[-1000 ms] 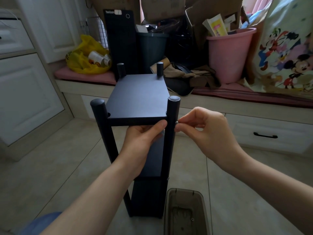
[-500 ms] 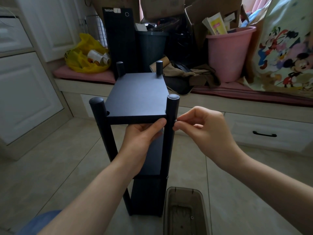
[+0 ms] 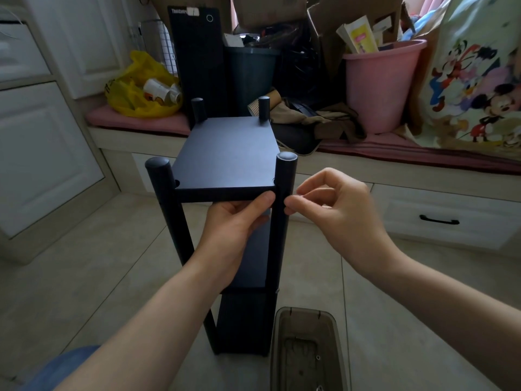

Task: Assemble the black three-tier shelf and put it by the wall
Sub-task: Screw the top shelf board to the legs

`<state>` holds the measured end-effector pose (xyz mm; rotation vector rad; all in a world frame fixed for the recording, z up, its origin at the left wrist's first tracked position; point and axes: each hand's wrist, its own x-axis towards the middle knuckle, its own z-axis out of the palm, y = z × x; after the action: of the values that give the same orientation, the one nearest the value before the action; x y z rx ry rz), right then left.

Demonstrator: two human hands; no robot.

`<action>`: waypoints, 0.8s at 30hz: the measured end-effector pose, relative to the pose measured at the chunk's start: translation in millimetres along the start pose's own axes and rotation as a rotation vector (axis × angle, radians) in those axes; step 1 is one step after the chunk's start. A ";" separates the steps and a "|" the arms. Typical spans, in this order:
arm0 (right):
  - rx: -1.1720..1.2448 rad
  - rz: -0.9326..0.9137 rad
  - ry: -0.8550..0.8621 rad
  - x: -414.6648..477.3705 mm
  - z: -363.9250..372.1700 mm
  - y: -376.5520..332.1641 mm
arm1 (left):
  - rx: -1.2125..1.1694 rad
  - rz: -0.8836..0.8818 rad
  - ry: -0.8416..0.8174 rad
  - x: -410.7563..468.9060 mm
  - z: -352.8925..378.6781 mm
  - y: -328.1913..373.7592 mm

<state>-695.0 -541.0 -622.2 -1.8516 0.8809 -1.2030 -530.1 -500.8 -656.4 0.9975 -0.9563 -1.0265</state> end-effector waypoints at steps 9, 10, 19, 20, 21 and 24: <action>-0.218 -0.073 0.051 0.7 -0.4 -2.8 | 0.001 -0.009 0.007 0.3 0.2 0.6; -0.231 -0.077 0.045 1.0 -0.7 -3.4 | -0.001 -0.009 0.008 0.3 0.4 0.6; -0.122 -0.033 -0.015 0.7 -7.4 -4.5 | -0.022 -0.004 0.007 0.6 1.2 0.9; -0.088 -0.013 -0.017 0.6 -7.7 -4.3 | -0.017 -0.002 0.002 0.3 1.4 1.2; -0.047 0.010 -0.022 0.5 -7.7 -4.2 | -0.011 0.001 -0.004 0.1 1.6 1.4; -0.027 0.018 -0.016 -0.3 -7.7 -3.1 | -0.009 0.005 -0.008 -0.3 1.5 1.2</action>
<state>-701.8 -540.9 -617.4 -1.8682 0.9068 -1.1695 -531.3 -500.6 -654.9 0.9834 -0.9591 -1.0300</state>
